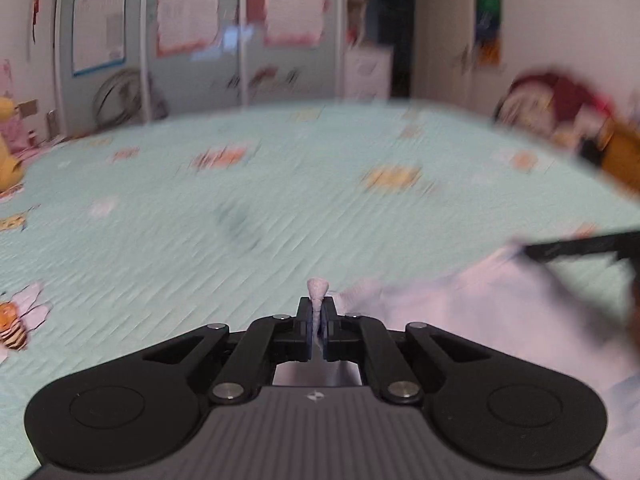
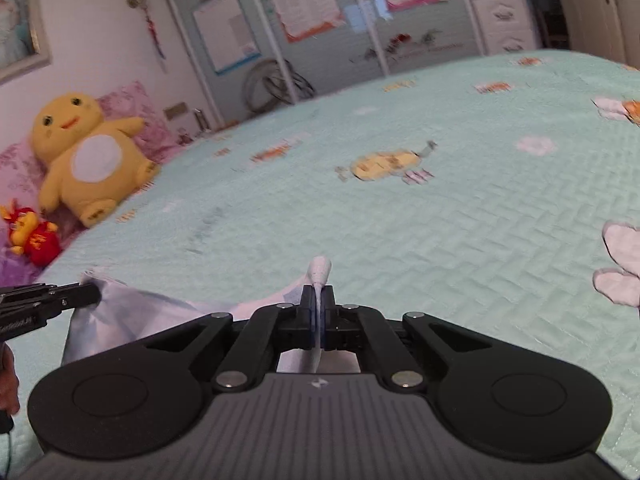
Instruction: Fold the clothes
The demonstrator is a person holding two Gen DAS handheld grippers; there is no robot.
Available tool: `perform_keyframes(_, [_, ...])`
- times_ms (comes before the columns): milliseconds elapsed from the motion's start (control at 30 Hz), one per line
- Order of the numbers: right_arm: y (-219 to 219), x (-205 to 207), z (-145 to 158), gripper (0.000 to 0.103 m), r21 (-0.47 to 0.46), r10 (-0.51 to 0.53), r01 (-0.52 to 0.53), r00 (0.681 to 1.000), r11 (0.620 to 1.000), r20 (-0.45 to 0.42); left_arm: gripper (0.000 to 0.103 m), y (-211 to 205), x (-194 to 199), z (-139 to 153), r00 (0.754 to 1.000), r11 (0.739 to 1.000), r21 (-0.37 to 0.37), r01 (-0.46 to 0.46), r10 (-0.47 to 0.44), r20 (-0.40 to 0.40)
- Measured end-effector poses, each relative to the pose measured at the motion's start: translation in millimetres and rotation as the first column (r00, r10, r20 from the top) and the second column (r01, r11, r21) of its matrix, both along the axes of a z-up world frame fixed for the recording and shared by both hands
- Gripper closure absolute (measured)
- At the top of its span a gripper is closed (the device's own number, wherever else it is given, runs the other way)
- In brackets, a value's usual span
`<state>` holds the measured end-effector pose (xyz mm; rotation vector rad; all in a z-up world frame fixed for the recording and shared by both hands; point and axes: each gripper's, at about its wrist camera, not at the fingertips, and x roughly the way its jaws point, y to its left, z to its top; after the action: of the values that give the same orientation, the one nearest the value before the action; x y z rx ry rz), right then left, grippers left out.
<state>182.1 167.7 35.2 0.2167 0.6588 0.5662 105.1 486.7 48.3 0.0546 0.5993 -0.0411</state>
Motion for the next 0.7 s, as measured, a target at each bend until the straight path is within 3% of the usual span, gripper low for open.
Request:
perform_keyframes(67, [2, 5, -14, 0.103, -0.018, -0.012, 0.012, 0.999, 1.000, -0.031, 0.097, 9, 6, -13, 0.999, 0.999, -0.033, -0.015, 0.014, -0.034])
perform_keyframes(167, [-1, 4, -19, 0.103, 0.016, -0.017, 0.018, 0.999, 1.000, -0.027, 0.097, 13, 2, -13, 1.000, 0.997, -0.070, -0.017, 0.017, 0.007])
perform_keyframes(333, [-4, 6, -20, 0.103, 0.048, -0.025, 0.026, 0.999, 0.998, -0.027, 0.091, 14, 6, -14, 0.998, 0.999, -0.027, -0.046, 0.047, 0.028])
perform_keyframes(400, [-2, 8, -23, 0.102, 0.040, -0.031, 0.033, 0.999, 0.999, -0.037, 0.083, 13, 10, -16, 0.998, 0.998, -0.008, -0.063, 0.063, 0.009])
perform_keyframes(467, [-5, 7, -23, 0.095, 0.055, -0.044, 0.046, 0.998, 0.997, -0.044, 0.055, 23, 2, -10, 0.992, 0.990, -0.086, -0.108, 0.113, 0.051])
perform_keyframes(533, [-10, 7, -24, 0.092, 0.083, -0.053, 0.058, 0.997, 0.995, -0.057, 0.041, 34, -8, -2, 0.981, 0.971, -0.187, -0.148, 0.168, 0.096])
perform_keyframes(600, [-20, 5, -25, 0.091, 0.131, -0.062, 0.071, 0.995, 0.989, -0.075, 0.039, 44, -21, 8, 0.969, 0.947, -0.270, -0.174, 0.214, 0.124])
perform_keyframes(700, [-36, -8, -20, 0.088, 0.180, -0.105, 0.112, 0.993, 0.977, -0.047, 0.039, 36, -33, 19, 0.973, 0.950, -0.254, -0.181, 0.211, 0.096])
